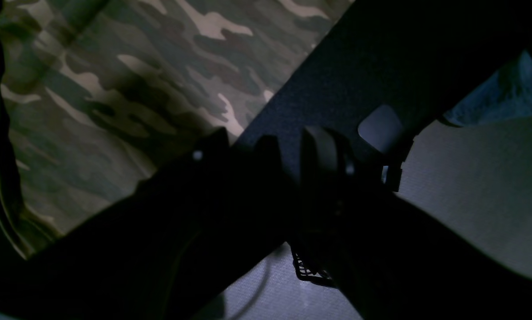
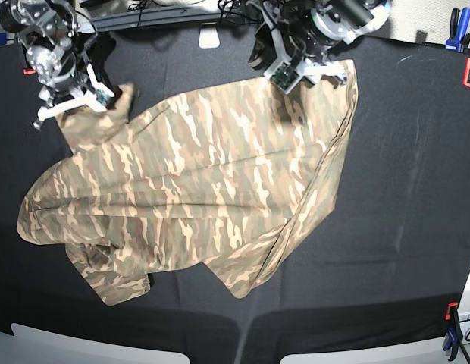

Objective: Layout the t-shirt on the table in an organized manner, then fold the t-shirt properly
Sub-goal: 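Grasp the shirt's collar edge with the right gripper and drag it outward, then pull the shirt edge held by the left gripper away from the right gripper, then release the shirt with both grippers and lower them onto the fabric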

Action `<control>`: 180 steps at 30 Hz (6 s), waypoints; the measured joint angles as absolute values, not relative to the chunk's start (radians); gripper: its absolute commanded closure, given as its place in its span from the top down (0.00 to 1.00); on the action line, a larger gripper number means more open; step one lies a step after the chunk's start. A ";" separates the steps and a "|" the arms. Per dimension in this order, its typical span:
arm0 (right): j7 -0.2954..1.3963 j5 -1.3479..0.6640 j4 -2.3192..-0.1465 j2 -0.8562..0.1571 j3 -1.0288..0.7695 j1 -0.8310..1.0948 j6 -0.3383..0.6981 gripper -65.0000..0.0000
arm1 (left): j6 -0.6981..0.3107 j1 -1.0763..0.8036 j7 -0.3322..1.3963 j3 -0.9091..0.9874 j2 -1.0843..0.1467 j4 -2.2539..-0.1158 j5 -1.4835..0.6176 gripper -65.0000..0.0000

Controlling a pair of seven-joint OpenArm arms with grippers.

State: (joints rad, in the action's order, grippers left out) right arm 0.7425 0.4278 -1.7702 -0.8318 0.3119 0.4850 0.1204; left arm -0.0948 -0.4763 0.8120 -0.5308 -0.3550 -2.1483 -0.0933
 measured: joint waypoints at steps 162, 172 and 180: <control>1.077 1.033 -2.098 -1.066 0.226 1.297 -0.364 0.28 | 0.230 -0.687 1.195 -0.536 -0.751 -1.932 0.727 0.47; 1.149 1.074 -2.123 -1.065 0.224 1.163 -0.458 0.28 | 0.344 -0.686 1.205 -0.533 -0.751 -1.932 1.011 0.47; 1.143 1.103 -2.123 -1.061 0.228 0.954 -0.606 0.28 | 0.499 -0.598 1.150 -0.534 -0.751 -1.931 1.260 0.47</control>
